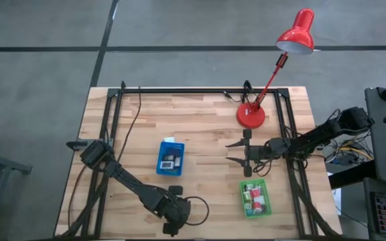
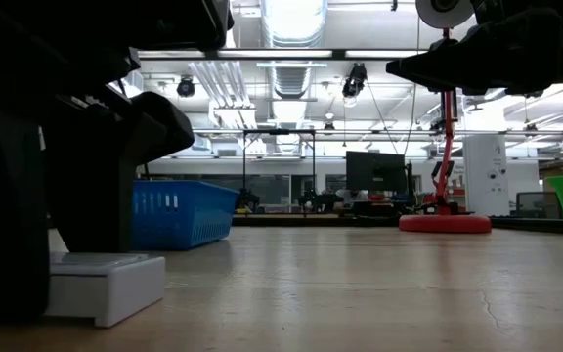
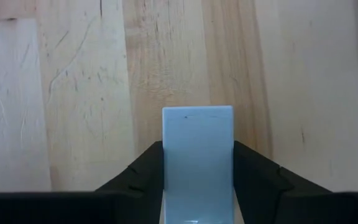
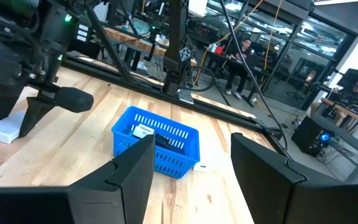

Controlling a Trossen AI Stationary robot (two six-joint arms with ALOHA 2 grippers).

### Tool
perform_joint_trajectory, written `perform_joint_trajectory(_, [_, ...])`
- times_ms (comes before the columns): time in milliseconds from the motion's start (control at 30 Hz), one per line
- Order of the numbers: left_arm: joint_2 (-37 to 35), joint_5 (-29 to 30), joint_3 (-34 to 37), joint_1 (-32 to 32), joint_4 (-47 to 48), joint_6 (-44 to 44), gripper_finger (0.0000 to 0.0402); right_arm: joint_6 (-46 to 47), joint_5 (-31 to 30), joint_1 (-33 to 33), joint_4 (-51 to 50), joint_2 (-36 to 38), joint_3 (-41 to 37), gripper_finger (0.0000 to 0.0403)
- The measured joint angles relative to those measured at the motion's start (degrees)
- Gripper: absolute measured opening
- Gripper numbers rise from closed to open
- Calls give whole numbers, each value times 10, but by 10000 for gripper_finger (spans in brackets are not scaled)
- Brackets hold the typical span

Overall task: Pick & Place Office items
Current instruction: Put the white digital clock into the blue bin

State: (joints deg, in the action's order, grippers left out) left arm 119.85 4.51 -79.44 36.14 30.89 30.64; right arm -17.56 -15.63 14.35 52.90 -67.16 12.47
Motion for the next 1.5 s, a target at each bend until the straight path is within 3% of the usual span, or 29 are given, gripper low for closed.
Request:
perform_joint_trajectory(967, [-4,-8,1,0,8,-53,148,7,0,0,0,0,0,203])
perform_joint_trajectory(1167, [-20,20,9,4,6,-86,148,7,1,0,0,0,0,203])
perform_joint_trajectory(1267, [-36,28,33,4,-31,-90,148,9,4,0,0,0,0,203])
perform_joint_trajectory(1500, [-83,44,133,2,-227,-124,148,9,6,0,-1,0,0,203])
